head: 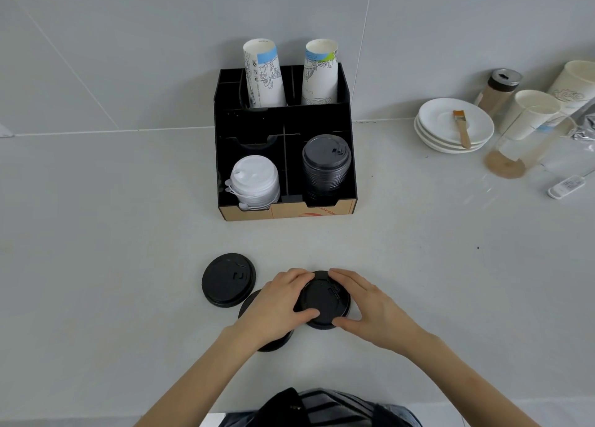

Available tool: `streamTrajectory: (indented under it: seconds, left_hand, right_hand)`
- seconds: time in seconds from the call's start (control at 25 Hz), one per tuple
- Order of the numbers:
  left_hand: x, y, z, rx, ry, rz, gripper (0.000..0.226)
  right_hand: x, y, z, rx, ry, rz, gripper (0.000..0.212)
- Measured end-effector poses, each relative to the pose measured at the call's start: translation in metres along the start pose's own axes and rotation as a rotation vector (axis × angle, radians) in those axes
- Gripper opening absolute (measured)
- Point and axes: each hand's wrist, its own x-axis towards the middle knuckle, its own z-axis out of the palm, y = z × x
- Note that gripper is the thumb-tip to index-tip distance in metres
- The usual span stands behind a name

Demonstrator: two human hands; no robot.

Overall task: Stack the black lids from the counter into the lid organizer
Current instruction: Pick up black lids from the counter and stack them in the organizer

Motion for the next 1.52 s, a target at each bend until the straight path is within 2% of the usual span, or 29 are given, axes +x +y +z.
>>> streamTrajectory:
  seconds: [0.24, 0.6, 1.08, 1.52]
  left_hand:
    - [0.004, -0.002, 0.001, 0.046, 0.026, -0.013, 0.070]
    - [0.007, -0.002, -0.002, 0.101, 0.022, -0.008, 0.071]
    - [0.013, 0.004, -0.038, -0.118, 0.251, 0.030, 0.059]
    - [0.037, 0.008, -0.081, -0.135, 0.362, 0.102, 0.056]
  right_hand:
    - [0.008, -0.005, 0.005, 0.009, 0.149, 0.063, 0.067]
    - [0.010, -0.002, 0.007, -0.011, 0.151, 0.060, 0.062]
    - [0.029, -0.012, -0.027, 0.029, 0.293, 0.011, 0.060]
    - [0.059, -0.025, -0.072, -0.026, 0.379, -0.058, 0.056]
